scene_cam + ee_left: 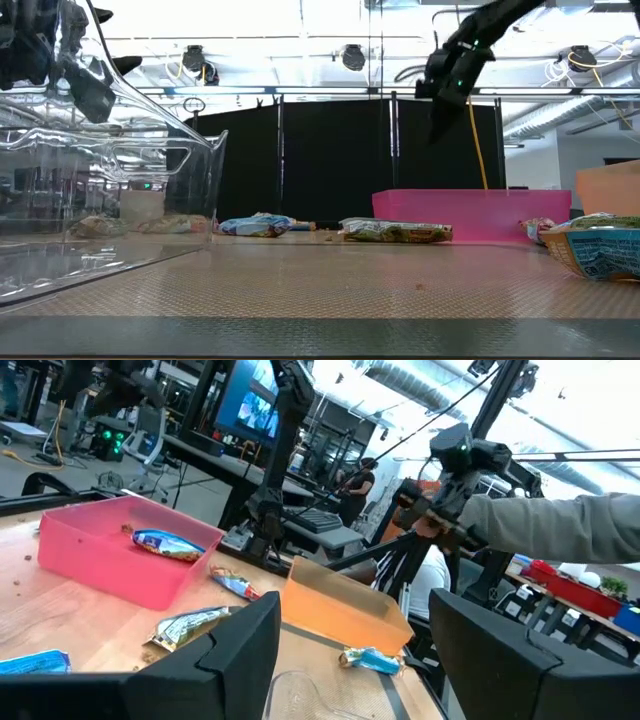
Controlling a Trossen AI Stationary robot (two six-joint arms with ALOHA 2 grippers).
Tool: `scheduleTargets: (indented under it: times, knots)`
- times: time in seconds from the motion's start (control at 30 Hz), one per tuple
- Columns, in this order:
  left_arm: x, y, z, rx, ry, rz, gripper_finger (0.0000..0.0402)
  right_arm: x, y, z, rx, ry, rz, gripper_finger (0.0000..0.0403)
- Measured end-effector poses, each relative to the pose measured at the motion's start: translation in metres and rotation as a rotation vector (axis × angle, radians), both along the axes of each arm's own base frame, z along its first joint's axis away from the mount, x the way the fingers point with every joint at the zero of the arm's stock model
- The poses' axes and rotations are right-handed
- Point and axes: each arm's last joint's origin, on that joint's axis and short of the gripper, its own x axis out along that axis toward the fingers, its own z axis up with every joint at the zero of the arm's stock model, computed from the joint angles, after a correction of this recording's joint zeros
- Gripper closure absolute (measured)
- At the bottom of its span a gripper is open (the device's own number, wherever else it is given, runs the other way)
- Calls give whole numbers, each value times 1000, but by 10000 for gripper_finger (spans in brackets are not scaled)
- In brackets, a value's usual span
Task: Pick and place Granola Bars by type
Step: Put the top blue granola bar into the red bin
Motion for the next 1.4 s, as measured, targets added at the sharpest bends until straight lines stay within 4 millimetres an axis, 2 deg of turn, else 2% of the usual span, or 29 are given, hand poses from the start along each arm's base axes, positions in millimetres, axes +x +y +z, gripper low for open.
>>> scheduleTargets:
  times: [0.4, 0.6, 0.73, 1.1, 1.4]
  knots:
    - [0, 0, 0, 0, 0, 0, 147, 8, -21, -40, 49, 155, -38, 158]
    - [0, 0, 0, 0, 0, 0, 147, 9, -24, -46, 51, 164, -20, 158]
    - [0, 0, 0, 0, 0, 0, 147, 10, -21, -53, 47, 190, 8, 158]
    - [0, 0, 0, 0, 0, 0, 147, 26, 7, -97, 19, 445, 194, 158]
    - [0, 0, 0, 0, 0, 0, 147, 26, 12, -113, -20, 523, 226, 158]
